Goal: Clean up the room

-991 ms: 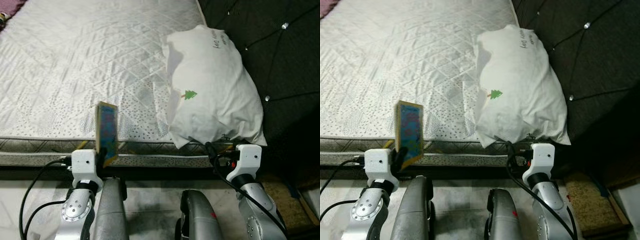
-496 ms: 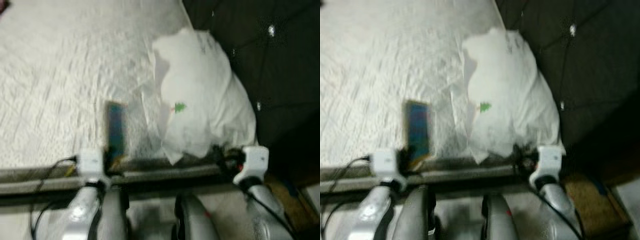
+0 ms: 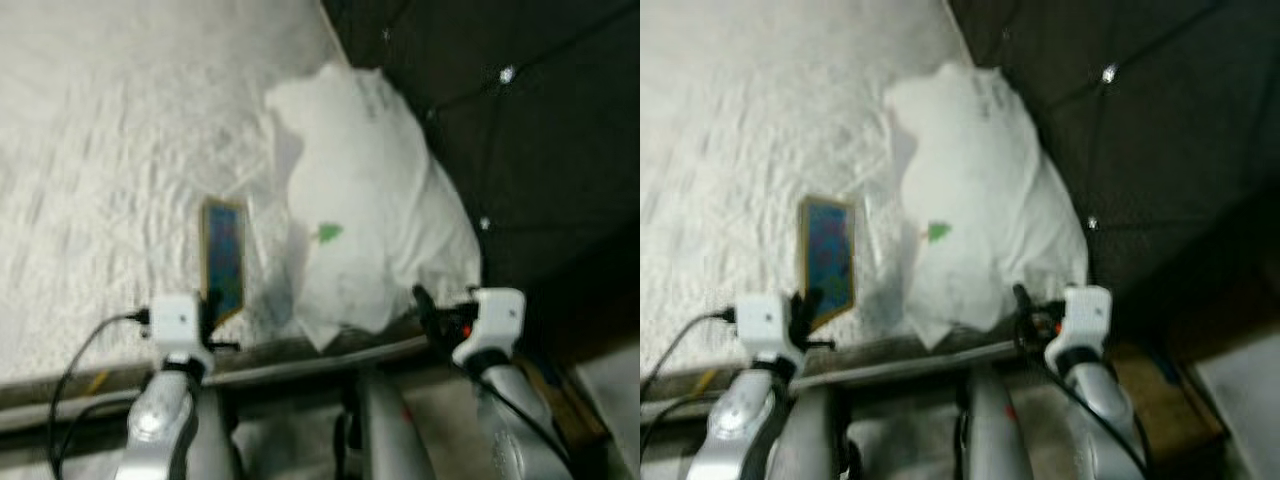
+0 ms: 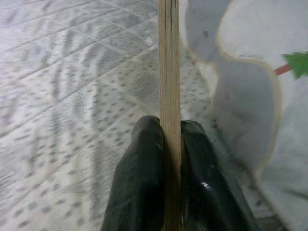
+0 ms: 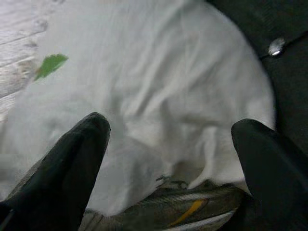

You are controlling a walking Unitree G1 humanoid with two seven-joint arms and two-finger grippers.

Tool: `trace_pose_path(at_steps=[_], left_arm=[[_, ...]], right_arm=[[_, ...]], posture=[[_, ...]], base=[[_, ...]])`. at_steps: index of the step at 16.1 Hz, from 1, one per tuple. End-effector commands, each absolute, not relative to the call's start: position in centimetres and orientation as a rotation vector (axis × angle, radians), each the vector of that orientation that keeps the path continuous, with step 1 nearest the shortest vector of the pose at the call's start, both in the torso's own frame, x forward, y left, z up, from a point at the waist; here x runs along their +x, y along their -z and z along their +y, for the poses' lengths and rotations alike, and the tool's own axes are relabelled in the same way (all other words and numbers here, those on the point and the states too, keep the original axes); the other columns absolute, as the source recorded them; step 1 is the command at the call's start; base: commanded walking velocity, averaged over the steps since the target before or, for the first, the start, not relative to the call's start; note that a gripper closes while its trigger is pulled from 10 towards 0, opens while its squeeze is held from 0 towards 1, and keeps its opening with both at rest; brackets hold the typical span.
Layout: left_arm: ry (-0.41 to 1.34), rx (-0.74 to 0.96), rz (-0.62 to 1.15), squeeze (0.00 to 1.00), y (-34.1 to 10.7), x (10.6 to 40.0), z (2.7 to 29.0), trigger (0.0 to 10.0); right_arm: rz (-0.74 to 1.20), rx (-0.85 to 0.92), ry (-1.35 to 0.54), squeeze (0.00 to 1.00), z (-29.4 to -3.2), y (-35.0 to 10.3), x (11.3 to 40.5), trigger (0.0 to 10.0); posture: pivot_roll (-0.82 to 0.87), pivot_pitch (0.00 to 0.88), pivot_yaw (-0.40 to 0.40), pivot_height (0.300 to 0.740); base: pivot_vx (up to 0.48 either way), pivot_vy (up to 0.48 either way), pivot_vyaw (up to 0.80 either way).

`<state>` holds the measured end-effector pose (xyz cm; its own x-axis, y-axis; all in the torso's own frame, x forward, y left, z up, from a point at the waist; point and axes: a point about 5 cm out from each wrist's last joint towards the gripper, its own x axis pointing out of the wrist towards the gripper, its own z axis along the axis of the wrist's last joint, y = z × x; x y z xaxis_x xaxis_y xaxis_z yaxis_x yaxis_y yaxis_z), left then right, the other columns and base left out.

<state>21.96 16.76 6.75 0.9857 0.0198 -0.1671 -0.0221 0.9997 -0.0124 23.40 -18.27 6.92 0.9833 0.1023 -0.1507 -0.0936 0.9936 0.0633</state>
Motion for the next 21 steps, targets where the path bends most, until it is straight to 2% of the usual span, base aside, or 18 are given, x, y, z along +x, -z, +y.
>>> trace_pose_path(at_steps=[1, 14, 16, 21], left_arm=[[-0.035, -0.012, 0.149, 0.00, -7.1, 21.9, 17.0, 10.0], [-0.035, -0.012, 0.149, 0.00, -7.1, 21.9, 17.0, 10.0], [-0.163, -0.143, 0.200, 0.00, -6.6, 25.4, 18.6, 10.0], [-0.172, -0.163, 0.211, 0.00, -6.4, 25.8, 18.5, 10.0]], right_arm=[[0.161, 0.052, -0.090, 0.00, -18.6, -6.8, 23.3, 10.0], [0.161, 0.052, -0.090, 0.00, -18.6, -6.8, 23.3, 10.0], [0.151, 0.006, -0.112, 0.00, -18.7, -7.3, 23.3, 10.0], [0.146, -0.008, -0.129, 0.00, -18.4, -7.4, 23.3, 10.0]], posture=[[-0.03, 0.177, -0.048, 0.622], [-0.03, 0.177, -0.048, 0.622], [-0.07, 0.189, -0.061, 0.622], [-0.07, 0.191, -0.060, 0.622]], base=[[0.000, 0.000, 0.00], [0.000, 0.000, 0.00], [0.000, 0.000, 0.00], [0.000, 0.000, 0.64]])
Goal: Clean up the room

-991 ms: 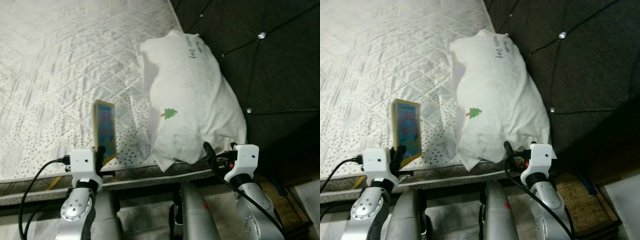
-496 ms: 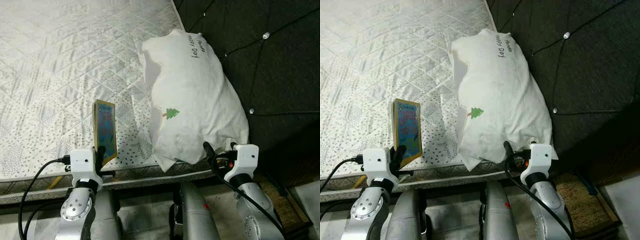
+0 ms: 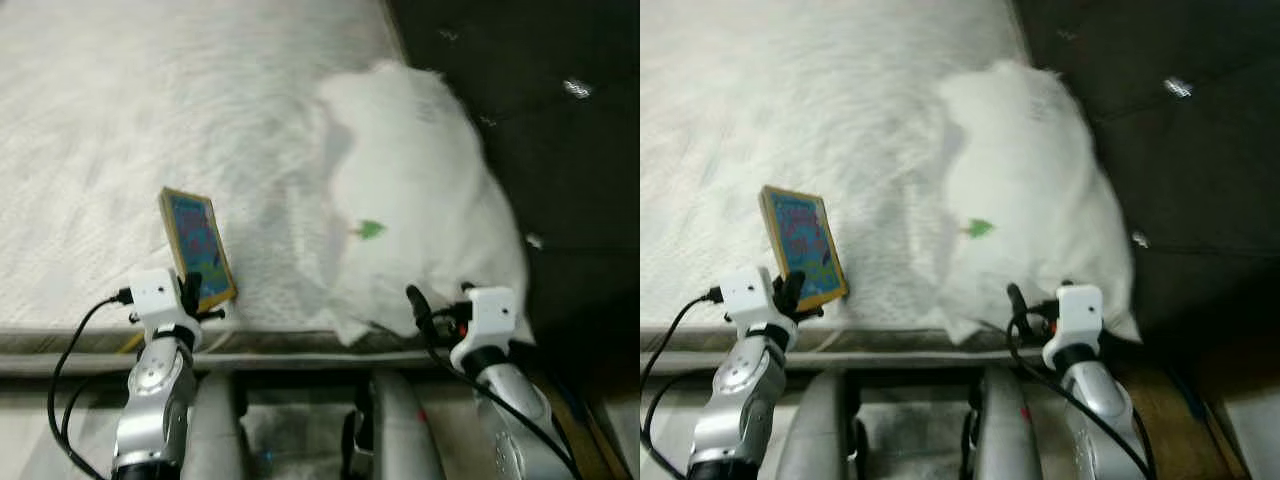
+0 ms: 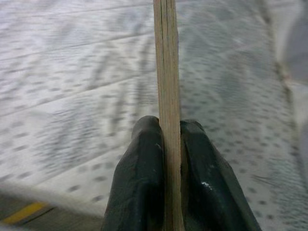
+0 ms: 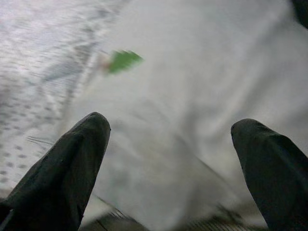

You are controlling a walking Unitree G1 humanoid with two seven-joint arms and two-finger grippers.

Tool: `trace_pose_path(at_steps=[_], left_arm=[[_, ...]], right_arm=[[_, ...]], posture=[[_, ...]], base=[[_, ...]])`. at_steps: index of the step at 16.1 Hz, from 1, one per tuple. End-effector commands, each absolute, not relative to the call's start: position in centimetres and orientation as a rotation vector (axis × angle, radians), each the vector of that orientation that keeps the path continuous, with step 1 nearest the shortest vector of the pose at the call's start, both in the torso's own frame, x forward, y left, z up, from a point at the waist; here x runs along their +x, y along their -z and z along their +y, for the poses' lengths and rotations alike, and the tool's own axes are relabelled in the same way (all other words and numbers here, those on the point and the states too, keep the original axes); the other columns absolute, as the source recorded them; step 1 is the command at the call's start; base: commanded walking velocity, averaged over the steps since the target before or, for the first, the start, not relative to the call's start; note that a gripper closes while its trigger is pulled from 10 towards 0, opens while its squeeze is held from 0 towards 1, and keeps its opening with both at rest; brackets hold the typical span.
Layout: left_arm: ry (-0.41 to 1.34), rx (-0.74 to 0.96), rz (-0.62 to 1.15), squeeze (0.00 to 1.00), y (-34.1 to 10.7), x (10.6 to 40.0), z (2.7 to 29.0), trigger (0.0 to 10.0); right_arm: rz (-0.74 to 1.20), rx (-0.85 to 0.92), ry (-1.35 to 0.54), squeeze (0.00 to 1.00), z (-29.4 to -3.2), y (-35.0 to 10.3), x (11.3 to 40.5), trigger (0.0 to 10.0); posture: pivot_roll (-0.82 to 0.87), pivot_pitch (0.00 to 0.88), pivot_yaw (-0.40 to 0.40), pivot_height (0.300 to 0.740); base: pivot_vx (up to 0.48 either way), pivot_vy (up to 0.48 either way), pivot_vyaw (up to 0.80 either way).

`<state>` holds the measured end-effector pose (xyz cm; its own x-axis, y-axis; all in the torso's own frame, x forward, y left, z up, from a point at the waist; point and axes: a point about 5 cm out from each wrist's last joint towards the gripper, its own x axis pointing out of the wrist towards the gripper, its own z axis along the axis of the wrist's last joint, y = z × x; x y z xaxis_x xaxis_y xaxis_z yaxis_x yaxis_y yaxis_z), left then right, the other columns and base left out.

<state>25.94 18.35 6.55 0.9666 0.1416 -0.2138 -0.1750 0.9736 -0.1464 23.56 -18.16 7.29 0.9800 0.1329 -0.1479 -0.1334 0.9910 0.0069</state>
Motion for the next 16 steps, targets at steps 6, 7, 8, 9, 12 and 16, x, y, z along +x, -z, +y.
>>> trace_pose_path(at_steps=[6, 7, 8, 9, 12, 16], left_arm=[[-0.134, -0.217, 0.242, 0.00, -6.0, 26.6, 18.0, 10.0], [-0.124, -0.225, 0.246, 0.00, -5.9, 26.7, 17.9, 10.0], [-0.101, -0.245, 0.248, 0.00, -6.0, 26.8, 17.7, 10.0], [-0.062, -0.266, 0.257, 0.00, -6.0, 27.0, 17.4, 10.0], [0.081, -0.318, 0.276, 0.00, -6.2, 28.2, 16.1, 10.0], [0.154, -0.361, 0.277, 0.00, -7.1, 30.4, 14.9, 10.0]], right_arm=[[0.143, 0.010, -0.113, 0.00, -18.6, -7.4, 23.3, 10.0], [0.141, 0.012, -0.112, 0.00, -18.7, -7.5, 23.3, 10.0], [0.140, 0.012, -0.113, 0.00, -18.7, -7.5, 23.3, 10.0], [0.140, 0.019, -0.109, 0.00, -18.8, -7.6, 23.3, 10.0], [0.145, 0.009, -0.114, 0.00, -19.4, -7.9, 22.5, 10.0], [0.155, -0.012, -0.105, 0.00, -20.3, -8.2, 22.0, 10.0]], posture=[[-0.07, 0.192, -0.066, 0.622], [-0.07, 0.191, -0.067, 0.622], [-0.08, 0.191, -0.069, 0.622], [-0.08, 0.193, -0.072, 0.617], [-0.12, 0.222, -0.093, 0.582], [-0.14, 0.219, -0.103, 0.577]], base=[[0.000, 0.000, 0.40], [0.000, 0.000, 0.00], [0.000, 0.000, 0.00], [0.000, 0.000, 0.00], [0.000, 0.000, 0.00], [0.000, 0.000, 0.00]])
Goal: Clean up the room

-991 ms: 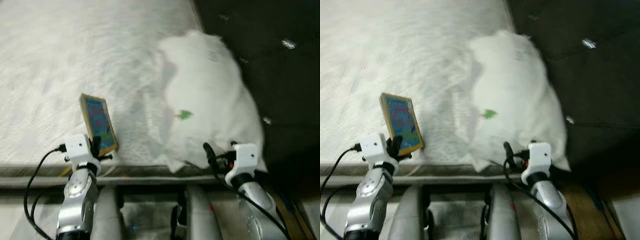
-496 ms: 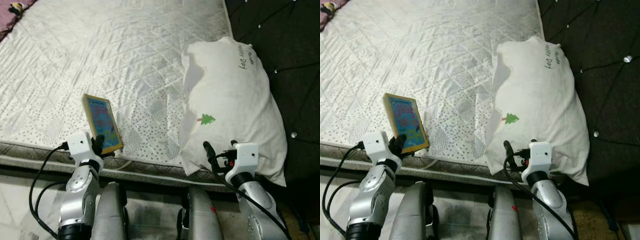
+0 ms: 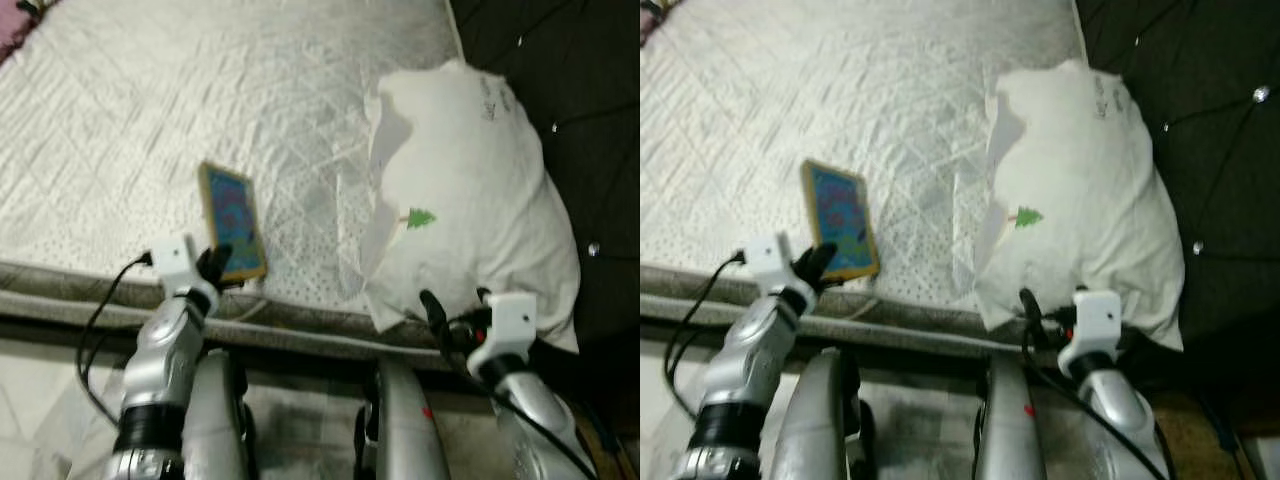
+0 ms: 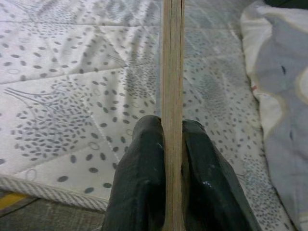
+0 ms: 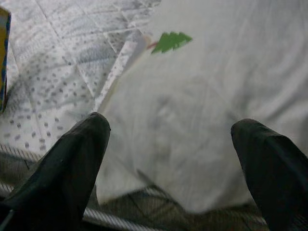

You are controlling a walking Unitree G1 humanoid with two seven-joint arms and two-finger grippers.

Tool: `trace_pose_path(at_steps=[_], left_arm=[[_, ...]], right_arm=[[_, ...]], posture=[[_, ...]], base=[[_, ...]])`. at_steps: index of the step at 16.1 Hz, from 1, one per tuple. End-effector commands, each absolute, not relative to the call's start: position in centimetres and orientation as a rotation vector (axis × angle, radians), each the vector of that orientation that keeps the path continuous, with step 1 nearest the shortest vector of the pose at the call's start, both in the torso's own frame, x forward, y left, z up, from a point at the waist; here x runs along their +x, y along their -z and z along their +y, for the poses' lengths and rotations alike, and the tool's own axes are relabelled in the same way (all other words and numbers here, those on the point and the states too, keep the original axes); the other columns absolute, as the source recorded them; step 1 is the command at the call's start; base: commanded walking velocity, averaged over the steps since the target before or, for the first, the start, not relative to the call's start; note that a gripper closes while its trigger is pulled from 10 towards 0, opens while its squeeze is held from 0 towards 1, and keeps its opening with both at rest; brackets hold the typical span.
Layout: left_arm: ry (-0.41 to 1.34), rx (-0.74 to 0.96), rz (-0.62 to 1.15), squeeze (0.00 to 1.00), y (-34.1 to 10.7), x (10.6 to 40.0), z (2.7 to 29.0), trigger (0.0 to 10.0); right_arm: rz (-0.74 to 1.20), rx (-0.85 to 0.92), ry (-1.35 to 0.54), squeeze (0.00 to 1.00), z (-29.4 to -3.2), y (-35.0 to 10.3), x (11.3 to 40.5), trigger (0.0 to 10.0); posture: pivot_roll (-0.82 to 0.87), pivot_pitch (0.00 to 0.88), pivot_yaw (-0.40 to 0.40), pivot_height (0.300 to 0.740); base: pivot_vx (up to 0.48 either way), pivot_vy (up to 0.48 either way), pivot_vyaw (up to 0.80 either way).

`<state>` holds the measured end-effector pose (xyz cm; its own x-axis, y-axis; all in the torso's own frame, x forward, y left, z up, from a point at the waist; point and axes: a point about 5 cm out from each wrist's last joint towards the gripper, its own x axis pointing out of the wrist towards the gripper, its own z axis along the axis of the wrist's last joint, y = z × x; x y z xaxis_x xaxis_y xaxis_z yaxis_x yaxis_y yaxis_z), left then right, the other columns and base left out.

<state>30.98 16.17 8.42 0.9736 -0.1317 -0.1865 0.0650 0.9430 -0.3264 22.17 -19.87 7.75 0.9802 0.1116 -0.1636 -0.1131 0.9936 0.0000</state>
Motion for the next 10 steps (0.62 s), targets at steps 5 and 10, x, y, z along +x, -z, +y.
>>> trace_pose_path(at_steps=[5, 10], left_arm=[[0.216, -0.476, 0.216, 0.00, -9.4, 33.1, 13.4, 10.0], [0.309, -0.585, 0.242, 0.00, -10.3, 34.4, 11.8, 10.0]], right_arm=[[0.167, -0.020, -0.101, 0.00, -20.5, -8.3, 21.4, 10.0], [0.180, -0.038, -0.085, 0.00, -21.3, -8.7, 20.4, 10.0]], posture=[[-0.17, 0.234, -0.113, 0.577], [-0.20, 0.248, -0.124, 0.557]], base=[[0.000, 0.000, 0.00], [0.000, 0.000, 0.00]])
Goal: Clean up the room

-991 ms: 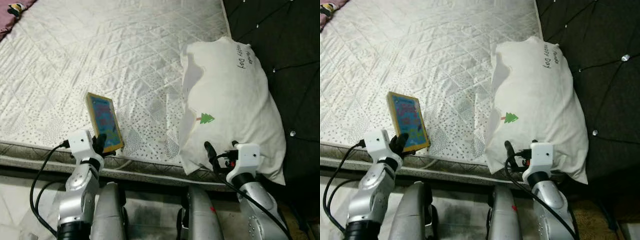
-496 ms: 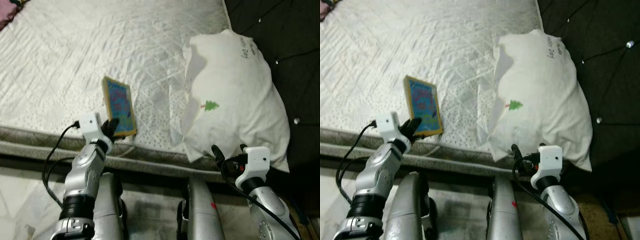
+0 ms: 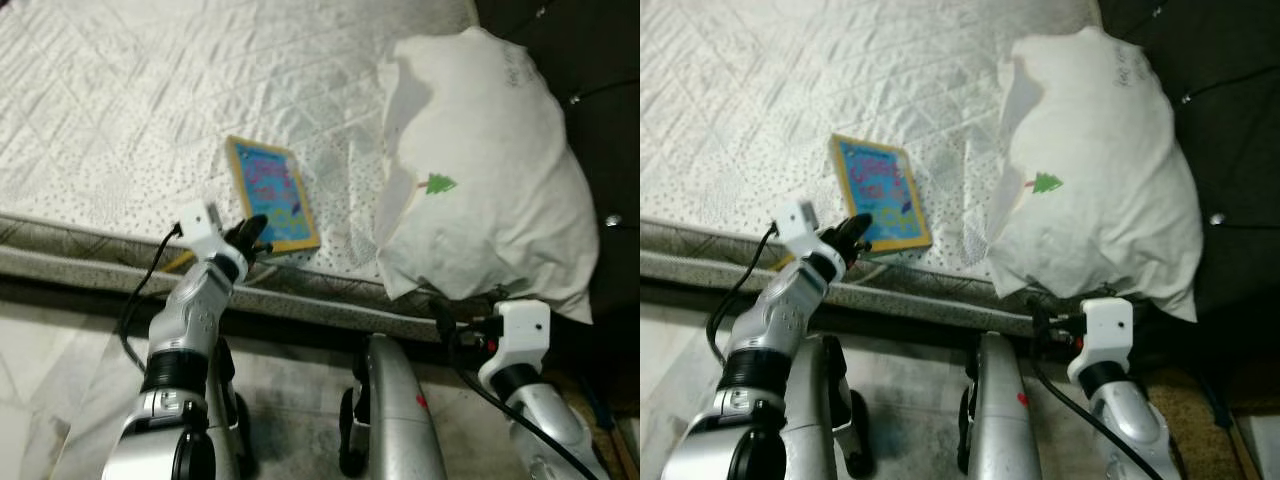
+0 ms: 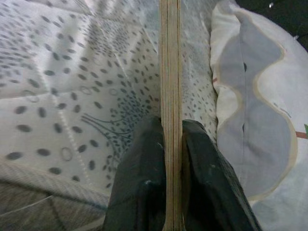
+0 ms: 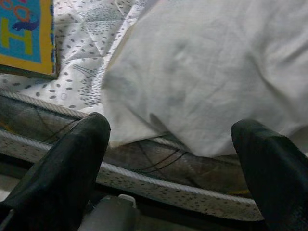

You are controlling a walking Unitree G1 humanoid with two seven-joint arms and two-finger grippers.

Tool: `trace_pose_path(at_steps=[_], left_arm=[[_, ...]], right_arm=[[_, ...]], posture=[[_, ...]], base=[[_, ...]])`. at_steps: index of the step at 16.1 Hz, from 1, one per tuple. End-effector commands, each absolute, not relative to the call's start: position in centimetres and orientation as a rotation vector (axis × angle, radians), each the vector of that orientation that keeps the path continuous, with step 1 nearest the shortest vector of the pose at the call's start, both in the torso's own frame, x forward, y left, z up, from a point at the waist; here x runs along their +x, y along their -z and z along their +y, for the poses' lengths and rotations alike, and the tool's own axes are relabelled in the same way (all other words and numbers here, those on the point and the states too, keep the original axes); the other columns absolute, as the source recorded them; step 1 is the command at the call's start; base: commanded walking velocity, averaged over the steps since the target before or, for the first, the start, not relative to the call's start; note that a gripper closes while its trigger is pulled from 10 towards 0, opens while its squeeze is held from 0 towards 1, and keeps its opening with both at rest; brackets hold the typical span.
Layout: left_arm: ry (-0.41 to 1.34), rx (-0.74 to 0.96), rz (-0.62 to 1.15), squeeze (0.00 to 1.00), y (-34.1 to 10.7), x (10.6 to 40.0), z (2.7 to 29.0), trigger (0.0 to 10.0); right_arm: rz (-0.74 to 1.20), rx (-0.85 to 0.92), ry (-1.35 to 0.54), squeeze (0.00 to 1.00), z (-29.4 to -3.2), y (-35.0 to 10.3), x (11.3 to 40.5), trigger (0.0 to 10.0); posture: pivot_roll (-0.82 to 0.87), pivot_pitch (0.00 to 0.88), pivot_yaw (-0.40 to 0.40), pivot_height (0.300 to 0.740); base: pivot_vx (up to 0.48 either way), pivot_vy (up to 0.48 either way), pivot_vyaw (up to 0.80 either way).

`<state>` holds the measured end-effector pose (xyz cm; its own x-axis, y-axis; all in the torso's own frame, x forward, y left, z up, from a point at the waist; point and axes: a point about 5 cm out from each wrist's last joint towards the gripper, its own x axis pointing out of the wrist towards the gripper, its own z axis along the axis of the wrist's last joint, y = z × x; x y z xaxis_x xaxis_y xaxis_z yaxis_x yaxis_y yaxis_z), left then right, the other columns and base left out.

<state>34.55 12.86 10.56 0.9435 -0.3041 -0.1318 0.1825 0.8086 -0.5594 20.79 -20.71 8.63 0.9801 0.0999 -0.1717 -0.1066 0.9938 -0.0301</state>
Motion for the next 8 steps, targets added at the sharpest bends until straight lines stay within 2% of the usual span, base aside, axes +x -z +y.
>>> trace_pose_path(at_steps=[1, 5, 8], left_arm=[[0.340, -0.592, 0.276, 0.00, -10.3, 34.6, 11.3, 10.0], [0.387, -0.553, 0.323, 0.00, -10.4, 35.3, 10.7, 10.0], [0.403, -0.559, 0.315, 0.00, -10.9, 35.7, 10.4, 10.0]], right_arm=[[0.186, -0.045, -0.078, 0.00, -21.5, -8.7, 20.1, 10.0], [0.206, -0.045, -0.065, 0.00, -21.9, -8.7, 19.1, 10.0], [0.213, -0.046, -0.057, 0.00, -22.0, -8.8, 18.8, 10.0]], posture=[[-0.20, 0.252, -0.126, 0.552], [-0.21, 0.267, -0.123, 0.552], [-0.22, 0.273, -0.119, 0.552]], base=[[0.000, 0.000, 0.00], [0.000, 0.000, 0.00], [0.000, 0.000, -0.54]])
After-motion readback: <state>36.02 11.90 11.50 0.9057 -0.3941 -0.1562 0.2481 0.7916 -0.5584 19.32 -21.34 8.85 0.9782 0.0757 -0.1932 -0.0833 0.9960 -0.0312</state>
